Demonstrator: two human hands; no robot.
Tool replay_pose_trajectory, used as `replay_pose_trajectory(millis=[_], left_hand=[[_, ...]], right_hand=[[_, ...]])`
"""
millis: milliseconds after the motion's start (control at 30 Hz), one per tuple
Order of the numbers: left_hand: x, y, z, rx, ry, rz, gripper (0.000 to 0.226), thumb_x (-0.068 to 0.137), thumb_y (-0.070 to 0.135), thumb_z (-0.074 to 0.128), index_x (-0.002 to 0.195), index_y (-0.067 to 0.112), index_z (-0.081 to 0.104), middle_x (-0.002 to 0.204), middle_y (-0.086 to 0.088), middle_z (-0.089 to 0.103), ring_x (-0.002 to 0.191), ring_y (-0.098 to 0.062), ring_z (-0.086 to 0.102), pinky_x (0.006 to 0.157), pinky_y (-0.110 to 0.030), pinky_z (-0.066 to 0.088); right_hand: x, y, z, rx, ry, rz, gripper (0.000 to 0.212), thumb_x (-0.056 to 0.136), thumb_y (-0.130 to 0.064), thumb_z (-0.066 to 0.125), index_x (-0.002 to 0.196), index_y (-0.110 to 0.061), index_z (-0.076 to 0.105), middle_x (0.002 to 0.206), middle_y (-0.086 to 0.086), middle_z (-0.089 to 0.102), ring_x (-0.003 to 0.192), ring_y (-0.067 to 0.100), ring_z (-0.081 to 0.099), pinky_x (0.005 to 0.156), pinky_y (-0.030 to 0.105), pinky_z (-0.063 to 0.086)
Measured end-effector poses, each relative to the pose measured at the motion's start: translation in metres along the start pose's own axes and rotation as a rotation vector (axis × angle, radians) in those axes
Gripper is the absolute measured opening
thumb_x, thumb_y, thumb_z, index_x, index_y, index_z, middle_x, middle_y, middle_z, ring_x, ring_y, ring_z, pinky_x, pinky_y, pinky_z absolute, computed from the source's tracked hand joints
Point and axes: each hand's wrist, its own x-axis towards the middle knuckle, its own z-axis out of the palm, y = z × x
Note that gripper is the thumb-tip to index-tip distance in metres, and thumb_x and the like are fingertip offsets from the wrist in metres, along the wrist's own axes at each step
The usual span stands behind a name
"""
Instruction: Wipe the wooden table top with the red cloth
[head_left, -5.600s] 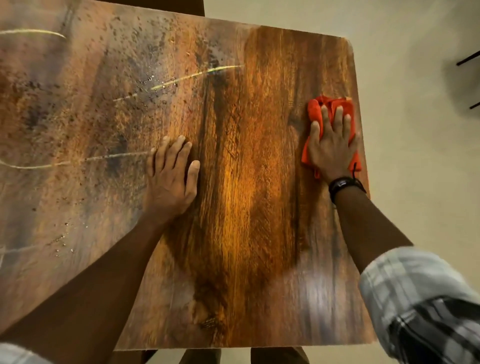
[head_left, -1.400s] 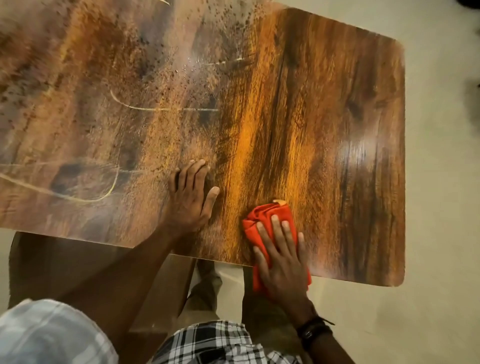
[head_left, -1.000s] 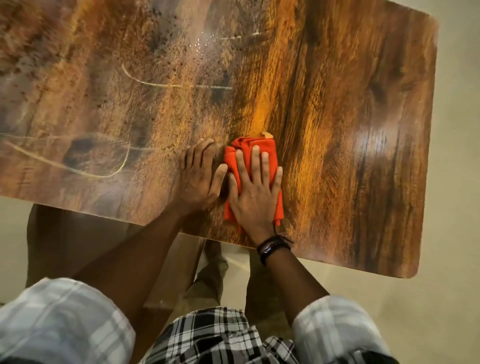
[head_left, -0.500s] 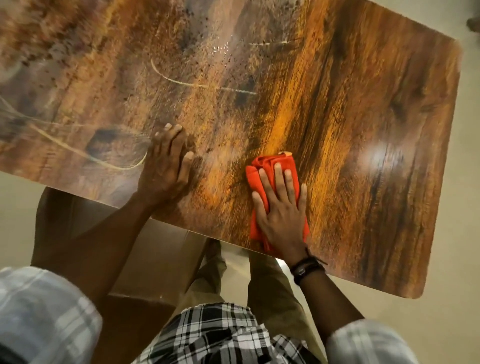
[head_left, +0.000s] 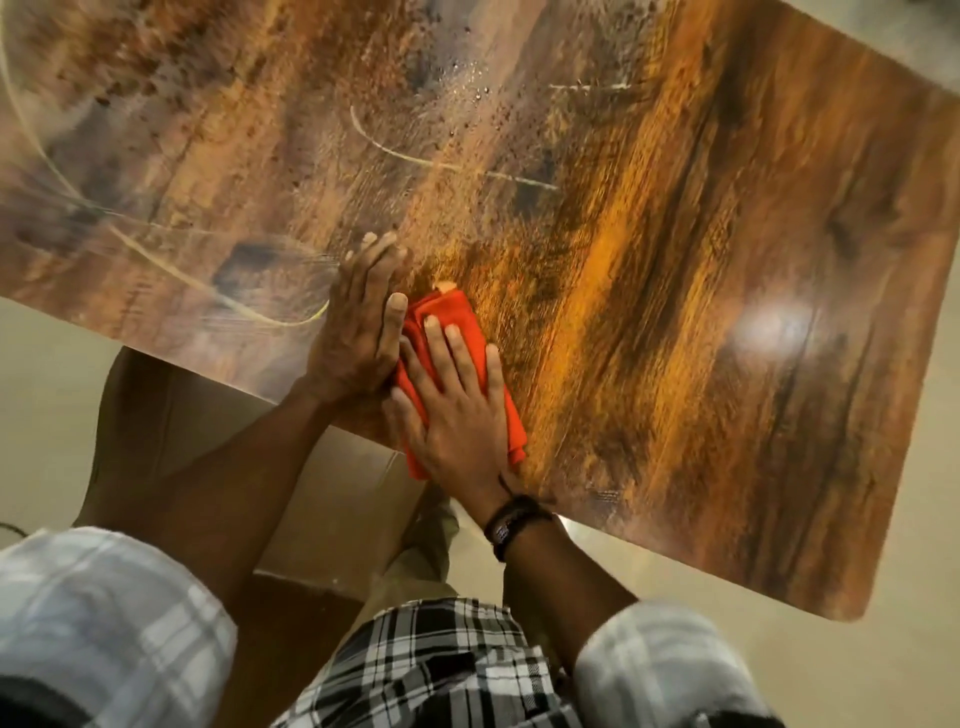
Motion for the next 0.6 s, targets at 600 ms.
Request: replay_pose_trajectory(millis=[600], left_hand=[[0.005,-0.004,0.008,0.096,-0.075,-0.008,0.05,0.104,0.03,0.031,0.146,0.004,0.041,0.155,-0.011,0.038,0.15,-0.024,0.023,0.122,-0.05,0.018]], right_hand=[[0.157,0.135,-0.055,-0.006,0.033,0.324,0.061,0.101,-0.057,0.015,0.158,-0.035,0.013,0.168,0.0,0.004,0.155,0.022,0.002,0.121,0.058,0.004]])
